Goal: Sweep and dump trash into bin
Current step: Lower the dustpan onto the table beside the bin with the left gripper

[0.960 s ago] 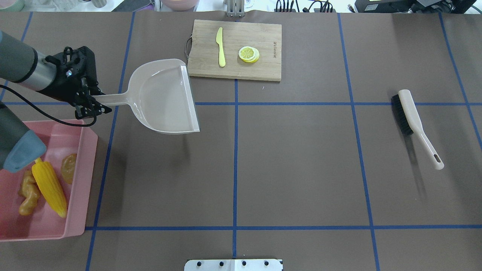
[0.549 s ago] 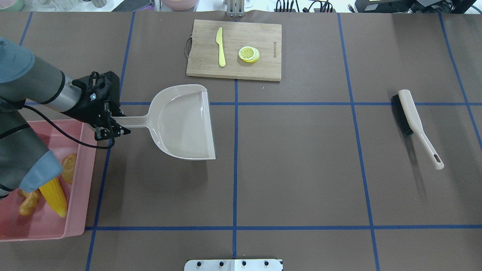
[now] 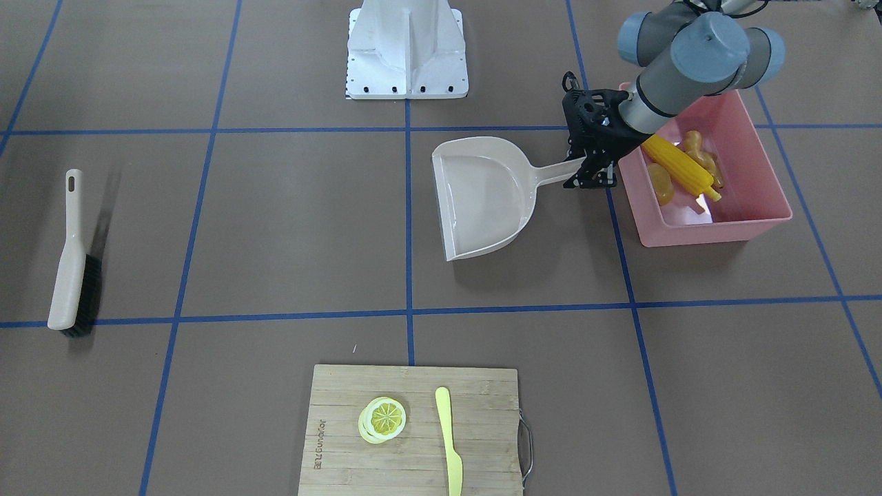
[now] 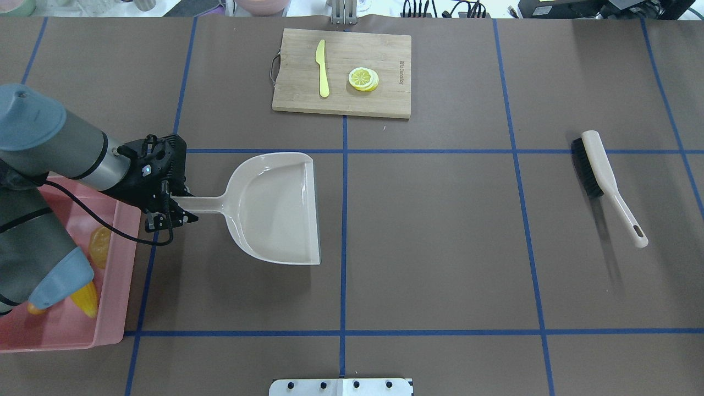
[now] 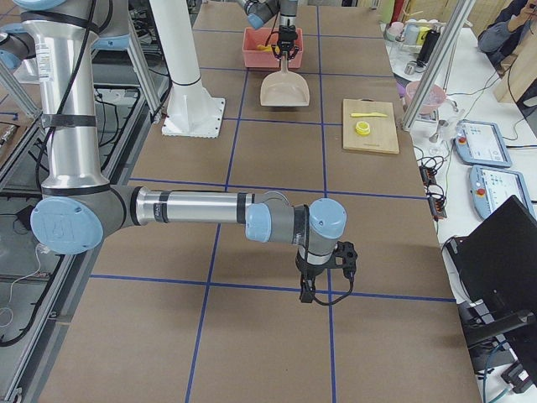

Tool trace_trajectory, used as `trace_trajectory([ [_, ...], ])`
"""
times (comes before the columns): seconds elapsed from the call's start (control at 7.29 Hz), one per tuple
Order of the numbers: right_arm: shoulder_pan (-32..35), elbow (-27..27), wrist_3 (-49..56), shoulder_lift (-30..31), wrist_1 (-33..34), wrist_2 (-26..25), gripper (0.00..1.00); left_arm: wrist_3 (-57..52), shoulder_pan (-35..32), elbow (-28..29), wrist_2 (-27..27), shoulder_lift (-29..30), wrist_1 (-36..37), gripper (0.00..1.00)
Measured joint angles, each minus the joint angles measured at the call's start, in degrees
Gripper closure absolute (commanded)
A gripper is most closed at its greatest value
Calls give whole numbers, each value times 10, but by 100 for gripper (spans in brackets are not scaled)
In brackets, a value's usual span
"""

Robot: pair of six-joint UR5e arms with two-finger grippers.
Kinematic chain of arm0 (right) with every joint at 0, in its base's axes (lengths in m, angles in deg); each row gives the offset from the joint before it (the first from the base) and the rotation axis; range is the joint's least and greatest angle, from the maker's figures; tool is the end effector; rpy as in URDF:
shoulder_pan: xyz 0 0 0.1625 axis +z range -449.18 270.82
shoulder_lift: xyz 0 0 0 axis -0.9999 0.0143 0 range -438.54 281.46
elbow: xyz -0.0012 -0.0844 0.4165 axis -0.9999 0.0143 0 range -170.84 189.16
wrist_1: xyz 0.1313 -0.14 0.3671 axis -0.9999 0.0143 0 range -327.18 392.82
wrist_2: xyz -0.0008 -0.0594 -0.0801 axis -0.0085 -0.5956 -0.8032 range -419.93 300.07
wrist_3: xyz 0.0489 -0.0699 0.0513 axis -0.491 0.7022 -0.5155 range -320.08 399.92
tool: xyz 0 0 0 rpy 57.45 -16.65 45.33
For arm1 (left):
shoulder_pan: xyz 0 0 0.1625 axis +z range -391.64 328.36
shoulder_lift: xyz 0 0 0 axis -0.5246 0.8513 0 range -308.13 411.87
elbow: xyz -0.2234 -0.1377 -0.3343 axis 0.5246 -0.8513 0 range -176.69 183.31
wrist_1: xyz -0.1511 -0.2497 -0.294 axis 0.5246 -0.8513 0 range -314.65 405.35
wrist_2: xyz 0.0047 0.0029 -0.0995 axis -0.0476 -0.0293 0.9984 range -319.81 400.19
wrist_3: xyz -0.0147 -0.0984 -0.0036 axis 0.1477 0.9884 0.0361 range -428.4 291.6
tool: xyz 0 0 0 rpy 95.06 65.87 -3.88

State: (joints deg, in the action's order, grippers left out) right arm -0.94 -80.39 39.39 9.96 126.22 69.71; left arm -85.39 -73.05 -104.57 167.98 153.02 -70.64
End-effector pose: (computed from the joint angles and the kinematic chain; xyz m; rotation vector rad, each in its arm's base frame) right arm 0.0545 -0.5017 0.6609 -0.0531 -0.6908 -0.0064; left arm 0.3622 -0.4158 0.3525 0.7858 0.9076 1.3317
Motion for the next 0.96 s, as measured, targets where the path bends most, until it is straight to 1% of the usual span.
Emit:
trace_trajectory([
  [0.41,0,0,0,0,-1,0,0,-19,2,12,0,-50,-79,100],
  [0.55,0,0,0,0,-1,0,0,-46,1,19,0,-56,-91,95],
  [0.69,0,0,0,0,-1,0,0,-63,0,25,0,-59,-96,1],
  [0.96,0,0,0,0,-1,0,0,-73,-1,32,1,-60,-98,2],
])
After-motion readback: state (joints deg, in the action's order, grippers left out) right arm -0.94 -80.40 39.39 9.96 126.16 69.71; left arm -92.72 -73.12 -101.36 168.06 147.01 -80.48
